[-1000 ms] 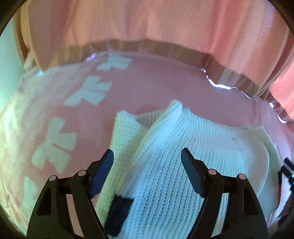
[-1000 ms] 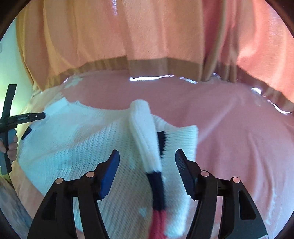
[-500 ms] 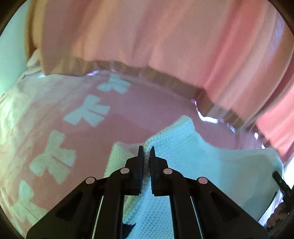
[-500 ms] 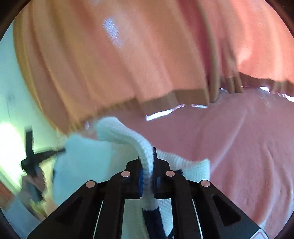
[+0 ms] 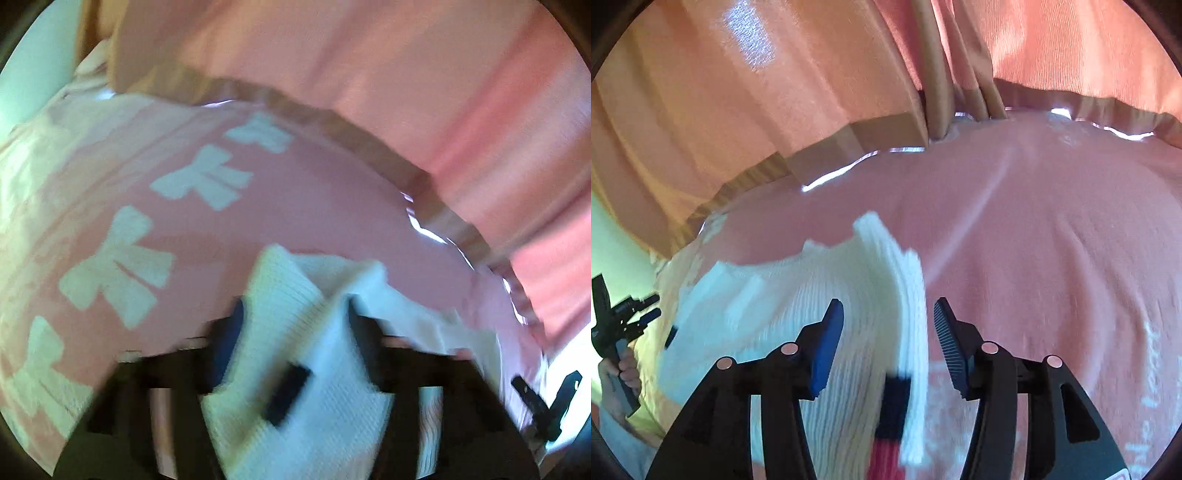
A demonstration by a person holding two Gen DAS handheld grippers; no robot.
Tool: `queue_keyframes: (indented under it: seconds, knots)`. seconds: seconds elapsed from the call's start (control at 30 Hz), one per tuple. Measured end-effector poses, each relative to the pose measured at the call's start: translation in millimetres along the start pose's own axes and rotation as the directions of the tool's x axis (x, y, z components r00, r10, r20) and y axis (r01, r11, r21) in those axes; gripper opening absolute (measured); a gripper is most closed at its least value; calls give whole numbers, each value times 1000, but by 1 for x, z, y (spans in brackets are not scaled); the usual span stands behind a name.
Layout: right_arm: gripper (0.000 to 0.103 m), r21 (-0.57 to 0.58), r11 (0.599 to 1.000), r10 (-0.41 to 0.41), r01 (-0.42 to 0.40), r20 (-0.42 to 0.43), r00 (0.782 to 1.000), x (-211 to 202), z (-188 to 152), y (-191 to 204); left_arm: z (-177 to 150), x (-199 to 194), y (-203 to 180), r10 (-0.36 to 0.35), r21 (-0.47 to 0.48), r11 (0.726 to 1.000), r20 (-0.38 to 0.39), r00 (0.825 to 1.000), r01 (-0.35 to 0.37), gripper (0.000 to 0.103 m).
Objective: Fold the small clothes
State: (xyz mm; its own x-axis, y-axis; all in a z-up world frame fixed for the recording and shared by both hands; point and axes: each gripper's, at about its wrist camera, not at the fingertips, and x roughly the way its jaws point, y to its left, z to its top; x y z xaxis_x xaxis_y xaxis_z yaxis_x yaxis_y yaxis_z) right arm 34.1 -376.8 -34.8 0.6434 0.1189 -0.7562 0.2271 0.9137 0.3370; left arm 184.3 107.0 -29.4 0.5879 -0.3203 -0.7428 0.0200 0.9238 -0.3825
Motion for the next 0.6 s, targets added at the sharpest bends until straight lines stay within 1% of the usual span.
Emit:
queue_keyframes:
  seconds: [0.03, 0.07, 0.13, 0.17, 0.23, 0.27, 0.3, 0.33, 0.37, 0.4, 0.43, 0.47, 0.5, 0.53, 0.57, 0.6]
  knots:
    - [51, -6, 1000, -13, 13, -10, 1000, 1, -3, 1, -3, 0, -10, 6, 45, 999, 5, 1000, -6, 63]
    - [51, -14, 1000, -24, 24, -15, 1000, 5, -2, 0, -4, 7, -23, 30, 107, 994, 1, 1000, -30, 63]
    - [51, -31, 998, -47, 47, -20, 999, 15, 4, 1, -5, 25, -50, 58, 210, 976, -15, 998, -54, 67]
    - [51, -33, 998, -60, 60, -20, 998, 22, 6, 2, -7, 35, -60, 89, 250, 965, -21, 996, -81, 69]
    - [51, -36, 997, -76, 75, -29, 997, 32, 6, 4, -10, 57, -66, 158, 293, 946, -51, 986, -137, 69]
    - [51, -31, 996, -88, 87, -34, 995, 38, 6, 4, -11, 66, -65, 178, 293, 944, -69, 982, -150, 68]
    - [51, -28, 996, -89, 88, -43, 995, 43, 6, 4, -9, 75, -63, 190, 270, 949, -89, 978, -160, 54]
    - [51, -29, 996, -91, 90, -50, 995, 48, 6, 4, -8, 79, -61, 179, 248, 957, -104, 978, -149, 43]
    - [51, -37, 995, -95, 93, -50, 994, 53, 7, 6, -6, 84, -60, 147, 219, 969, -135, 980, -115, 12]
    - [46, -48, 995, -94, 91, -53, 994, 56, 7, 8, -3, 85, -59, 119, 196, 977, -154, 981, -88, 6]
    - [20, -57, 995, -83, 79, -67, 994, 61, 7, 9, -1, 79, -63, 102, 195, 978, -132, 986, -75, 6]
    - [7, -54, 996, -71, 67, -77, 995, 62, 6, 11, 1, 72, -66, 89, 205, 977, -103, 991, -67, 5]
    - [7, -51, 997, -60, 57, -60, 996, 58, 7, 13, 4, 57, -73, 62, 222, 974, -57, 996, -48, 5]
    - [7, -56, 998, -40, 39, -17, 999, 48, 9, 17, 6, 38, -76, 33, 217, 976, -9, 999, -31, 5]
    - [7, -72, 997, 3, 0, 39, 999, 32, 12, 23, 8, 25, -73, 1, 199, 980, 20, 1000, -5, 5]
    - [7, -87, 995, 59, -52, 90, 994, 16, 15, 28, 11, 12, -68, -18, 176, 984, 43, 999, 10, 5]
